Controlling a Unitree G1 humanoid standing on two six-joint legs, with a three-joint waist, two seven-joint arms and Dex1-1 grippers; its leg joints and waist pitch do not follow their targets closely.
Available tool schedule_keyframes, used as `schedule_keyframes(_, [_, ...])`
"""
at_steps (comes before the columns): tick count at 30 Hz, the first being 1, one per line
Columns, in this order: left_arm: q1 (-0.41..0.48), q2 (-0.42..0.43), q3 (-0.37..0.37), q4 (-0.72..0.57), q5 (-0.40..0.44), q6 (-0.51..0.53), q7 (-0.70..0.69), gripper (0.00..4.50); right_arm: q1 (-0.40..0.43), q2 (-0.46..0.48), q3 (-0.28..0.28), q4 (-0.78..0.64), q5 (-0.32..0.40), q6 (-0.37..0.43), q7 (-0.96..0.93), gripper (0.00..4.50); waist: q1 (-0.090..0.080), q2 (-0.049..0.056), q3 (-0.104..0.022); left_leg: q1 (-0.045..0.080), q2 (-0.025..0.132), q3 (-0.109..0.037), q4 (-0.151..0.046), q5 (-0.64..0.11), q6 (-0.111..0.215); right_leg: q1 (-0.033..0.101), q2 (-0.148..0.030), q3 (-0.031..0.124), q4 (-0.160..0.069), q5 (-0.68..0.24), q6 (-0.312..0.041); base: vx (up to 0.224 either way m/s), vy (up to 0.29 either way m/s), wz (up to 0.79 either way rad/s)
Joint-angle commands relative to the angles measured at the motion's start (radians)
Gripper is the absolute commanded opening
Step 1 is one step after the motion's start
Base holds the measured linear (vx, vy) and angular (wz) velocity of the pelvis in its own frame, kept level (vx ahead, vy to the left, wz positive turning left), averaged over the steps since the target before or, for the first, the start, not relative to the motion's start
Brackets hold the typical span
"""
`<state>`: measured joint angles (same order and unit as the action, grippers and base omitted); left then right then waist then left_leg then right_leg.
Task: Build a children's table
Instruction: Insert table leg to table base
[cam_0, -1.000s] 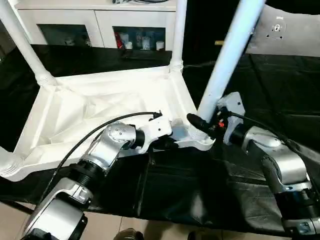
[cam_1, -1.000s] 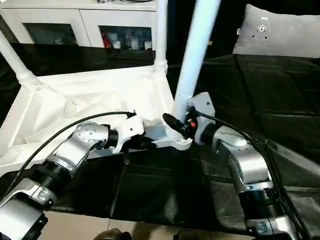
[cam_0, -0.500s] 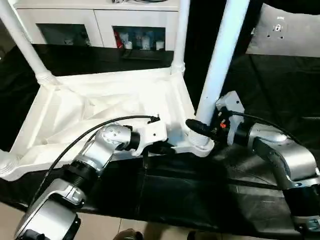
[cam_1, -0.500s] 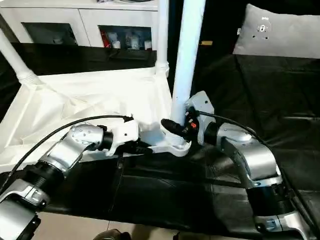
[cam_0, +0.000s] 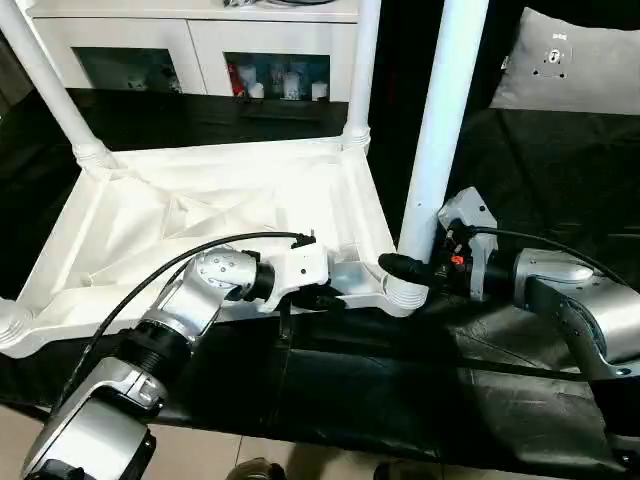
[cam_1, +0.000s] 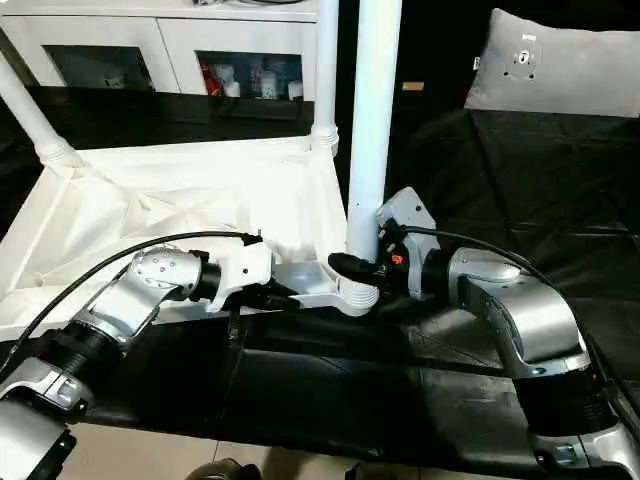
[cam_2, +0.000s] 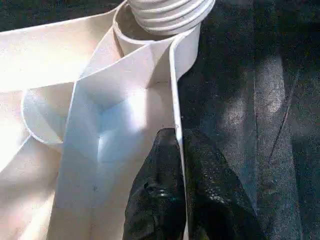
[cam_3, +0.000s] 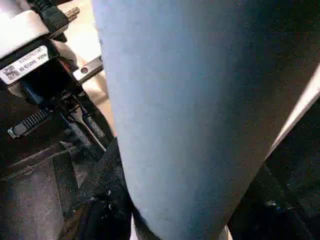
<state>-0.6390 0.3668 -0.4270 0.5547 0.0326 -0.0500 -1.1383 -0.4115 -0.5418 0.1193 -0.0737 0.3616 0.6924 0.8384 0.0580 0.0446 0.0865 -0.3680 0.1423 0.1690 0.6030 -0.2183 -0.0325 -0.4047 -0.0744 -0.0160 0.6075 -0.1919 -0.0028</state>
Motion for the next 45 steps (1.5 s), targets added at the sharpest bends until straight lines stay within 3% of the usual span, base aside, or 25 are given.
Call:
schedule_keyframes(1, [0.004,0.026,-0.003,-0.01,0.011,-0.003,-0.04,0.0,0.014,0.003,0.025,0.028,-0.02,-0.007,-0.004,1.9,0.006,-0.018,-0.064,0.007,0.078,-0.022,-0.077,-0.087,0.065,0.051,-0.078,0.038,-0.065,-0.131,-0.285,0.0,0.0,0.0])
schedule_keyframes(5, [0.006,0.025,-0.005,-0.016,0.01,-0.008,-0.049,0.0,0.009,0.029,0.031,0.064,-0.029,-0.015,-0.013,1.9,0.005,-0.019,-0.066,0.007,0.078,-0.021,-0.076,-0.074,0.067,0.05,-0.078,0.038,-0.062,-0.102,-0.294,0.0,0.0,0.0])
schedule_keyframes(6, [0.008,0.023,-0.003,-0.022,0.007,-0.009,-0.047,0.0,0.009,0.039,0.034,0.079,-0.033,-0.023,-0.015,1.9,0.004,-0.024,-0.067,0.007,0.077,-0.02,-0.075,-0.072,0.07,0.052,-0.077,0.038,-0.061,-0.094,-0.297,0.0,0.0,0.0])
schedule_keyframes(7, [0.008,0.023,-0.002,-0.022,0.006,-0.008,-0.047,0.0,0.009,0.039,0.035,0.081,-0.033,-0.024,-0.016,1.9,0.006,-0.02,-0.067,0.007,0.078,-0.021,-0.075,-0.07,0.071,0.052,-0.078,0.037,-0.06,-0.094,-0.297,0.0,0.0,0.0])
schedule_keyframes(15, [0.008,0.022,0.003,-0.027,0.0,-0.01,-0.043,0.0,0.016,0.064,0.023,0.111,-0.019,-0.047,-0.017,1.89,0.005,-0.022,-0.069,0.008,0.078,-0.02,-0.074,-0.073,0.07,0.053,-0.078,0.037,-0.06,-0.091,-0.299,0.0,0.0,0.0])
schedule_keyframes(20, [0.006,0.019,0.009,-0.02,-0.001,-0.008,-0.032,0.0,0.042,0.091,-0.022,0.127,0.011,-0.048,-0.031,1.89,0.006,-0.022,-0.071,0.006,0.077,-0.019,-0.072,-0.059,0.075,0.055,-0.078,0.037,-0.057,-0.067,-0.303,0.0,0.0,0.0])
schedule_keyframes(21, [0.007,0.018,0.011,-0.02,-0.004,-0.005,-0.031,0.0,0.052,0.099,-0.034,0.127,0.019,-0.051,-0.036,1.89,0.007,-0.015,-0.073,0.007,0.077,-0.021,-0.071,-0.055,0.076,0.055,-0.078,0.036,-0.055,-0.061,-0.307,0.0,0.0,0.0])
schedule_keyframes(22, [0.008,0.016,0.016,-0.02,-0.009,-0.001,-0.027,0.0,0.069,0.113,-0.054,0.128,0.033,-0.055,-0.046,1.89,0.007,-0.018,-0.072,0.007,0.078,-0.019,-0.071,-0.057,0.075,0.055,-0.077,0.036,-0.056,-0.058,-0.308,0.0,0.0,0.0])
schedule_keyframes(26, [0.01,0.012,0.022,-0.023,-0.019,0.006,-0.023,0.0,0.126,0.158,-0.103,0.117,0.074,-0.096,-0.061,1.89,0.012,-0.017,-0.075,0.009,0.078,-0.019,-0.071,-0.057,0.076,0.055,-0.077,0.035,-0.054,-0.032,-0.314,0.0,0.0,0.0])
schedule_keyframes(27, [0.011,0.009,0.025,-0.023,-0.023,0.008,-0.019,0.0,0.161,0.177,-0.113,0.105,0.079,-0.135,-0.061,1.89,0.013,-0.01,-0.073,0.008,0.078,-0.019,-0.071,-0.062,0.075,0.053,-0.078,0.036,-0.055,-0.033,-0.314,0.0,0.0,0.0])
schedule_keyframes(28, [0.01,0.006,0.027,-0.02,-0.024,0.008,-0.014,0.0,0.195,0.198,-0.122,0.096,0.077,-0.182,-0.065,1.89,0.014,-0.01,-0.072,0.006,0.079,-0.019,-0.072,-0.073,0.072,0.053,-0.08,0.036,-0.057,-0.039,-0.312,0.0,0.0,0.0])
schedule_keyframes(30, [0.01,0.006,0.028,-0.018,-0.024,0.008,-0.013,0.0,0.216,0.217,-0.134,0.088,0.077,-0.216,-0.078,1.89,0.013,-0.013,-0.072,0.007,0.079,-0.02,-0.075,-0.086,0.069,0.055,-0.079,0.035,-0.058,-0.052,-0.309,0.0,0.0,0.0])
schedule_keyframes(33, [0.01,0.006,0.029,-0.018,-0.025,0.009,-0.012,0.0,0.237,0.232,-0.144,0.075,0.074,-0.25,-0.09,1.89,0.012,-0.006,-0.069,0.008,0.078,-0.021,-0.077,-0.106,0.06,0.052,-0.078,0.035,-0.061,-0.086,-0.304,0.0,0.0,0.0])
schedule_keyframes(38, [0.007,0.005,0.032,-0.011,-0.024,0.009,-0.013,0.0,0.288,0.218,-0.115,0.056,0.005,-0.362,-0.086,1.89,0.011,-0.002,-0.068,0.007,0.079,-0.022,-0.079,-0.118,0.053,0.052,-0.077,0.035,-0.062,-0.07,-0.297,0.0,0.0,0.0])
schedule_keyframes(45, [0.005,0.009,0.026,-0.011,-0.015,0.005,-0.015,0.0,0.27,0.127,-0.008,0.091,-0.136,-0.402,-0.063,1.89,0.01,-0.005,-0.064,0.007,0.079,-0.023,-0.081,-0.139,0.05,0.054,-0.076,0.036,-0.065,-0.098,-0.289,0.0,0.0,0.0])
